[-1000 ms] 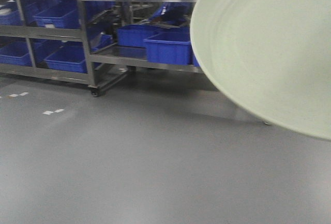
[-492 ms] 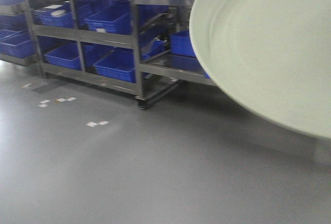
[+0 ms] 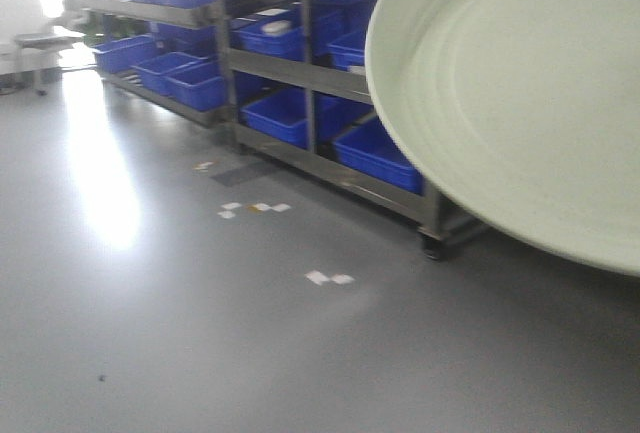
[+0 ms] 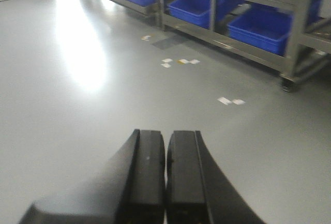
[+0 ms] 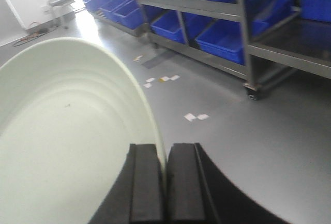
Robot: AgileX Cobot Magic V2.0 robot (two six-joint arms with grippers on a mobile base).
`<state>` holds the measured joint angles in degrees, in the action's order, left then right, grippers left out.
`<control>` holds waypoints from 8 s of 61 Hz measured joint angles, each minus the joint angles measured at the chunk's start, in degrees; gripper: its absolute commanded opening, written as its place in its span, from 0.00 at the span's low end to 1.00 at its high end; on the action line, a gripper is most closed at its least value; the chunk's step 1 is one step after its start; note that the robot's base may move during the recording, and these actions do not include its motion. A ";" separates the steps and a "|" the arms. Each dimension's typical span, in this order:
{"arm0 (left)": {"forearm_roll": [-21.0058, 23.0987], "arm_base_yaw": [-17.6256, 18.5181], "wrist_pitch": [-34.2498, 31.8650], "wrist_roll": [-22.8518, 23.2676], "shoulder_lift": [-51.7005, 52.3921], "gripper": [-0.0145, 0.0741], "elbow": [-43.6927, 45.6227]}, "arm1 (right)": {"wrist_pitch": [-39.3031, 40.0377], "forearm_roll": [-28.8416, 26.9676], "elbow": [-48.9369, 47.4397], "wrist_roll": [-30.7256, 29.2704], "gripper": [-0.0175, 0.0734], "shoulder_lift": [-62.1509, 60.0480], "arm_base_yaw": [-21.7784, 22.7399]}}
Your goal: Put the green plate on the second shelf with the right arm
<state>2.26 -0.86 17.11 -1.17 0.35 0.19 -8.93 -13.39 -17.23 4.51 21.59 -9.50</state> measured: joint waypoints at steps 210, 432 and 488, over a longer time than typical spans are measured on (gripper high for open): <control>0.00 0.00 0.00 0.00 0.00 0.30 0.00 | 0.00 0.00 0.00 0.00 0.24 0.00 0.00; 0.00 0.00 0.00 0.00 0.00 0.30 0.00 | 15.37 -0.36 -37.40 -2.51 0.25 49.76 0.00; 0.00 0.00 0.00 0.00 0.00 0.30 0.00 | 14.72 -0.36 -3.28 -11.29 0.25 10.66 0.00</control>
<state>2.26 -0.86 17.11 -1.17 0.35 0.19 5.79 -13.74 -20.52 -6.77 32.25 -9.50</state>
